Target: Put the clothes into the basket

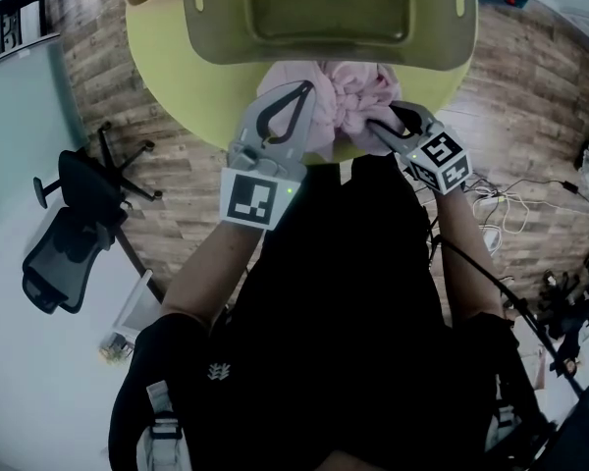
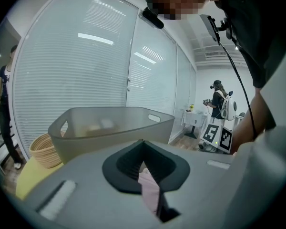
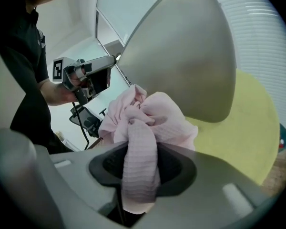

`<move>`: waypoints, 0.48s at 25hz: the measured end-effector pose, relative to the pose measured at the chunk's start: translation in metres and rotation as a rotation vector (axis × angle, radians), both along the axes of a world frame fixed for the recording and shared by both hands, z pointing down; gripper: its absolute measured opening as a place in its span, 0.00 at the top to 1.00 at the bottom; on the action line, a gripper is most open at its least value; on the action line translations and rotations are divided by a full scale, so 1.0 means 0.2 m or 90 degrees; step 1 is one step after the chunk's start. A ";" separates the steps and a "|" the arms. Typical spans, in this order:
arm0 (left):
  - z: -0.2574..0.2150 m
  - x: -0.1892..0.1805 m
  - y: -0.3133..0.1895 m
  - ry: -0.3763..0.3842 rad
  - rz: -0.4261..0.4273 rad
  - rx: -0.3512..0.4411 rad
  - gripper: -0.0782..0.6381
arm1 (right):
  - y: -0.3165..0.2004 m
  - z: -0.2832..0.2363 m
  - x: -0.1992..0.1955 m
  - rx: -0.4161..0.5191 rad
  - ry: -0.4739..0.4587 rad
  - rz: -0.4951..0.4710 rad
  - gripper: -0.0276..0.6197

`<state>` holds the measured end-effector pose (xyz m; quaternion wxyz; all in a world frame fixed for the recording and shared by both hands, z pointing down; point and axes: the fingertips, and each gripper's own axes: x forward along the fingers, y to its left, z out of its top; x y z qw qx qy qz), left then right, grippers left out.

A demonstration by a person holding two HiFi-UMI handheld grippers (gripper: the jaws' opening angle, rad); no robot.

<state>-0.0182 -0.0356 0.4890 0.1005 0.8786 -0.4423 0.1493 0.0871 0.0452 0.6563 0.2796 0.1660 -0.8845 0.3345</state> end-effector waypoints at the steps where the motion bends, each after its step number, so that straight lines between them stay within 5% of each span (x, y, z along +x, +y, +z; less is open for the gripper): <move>1: -0.01 -0.01 0.00 0.002 -0.003 0.002 0.88 | 0.00 -0.02 -0.01 0.005 -0.002 -0.005 0.73; 12: -0.17 -0.06 0.01 0.013 -0.024 0.028 0.88 | 0.02 -0.27 -0.12 0.006 -0.077 -0.034 0.79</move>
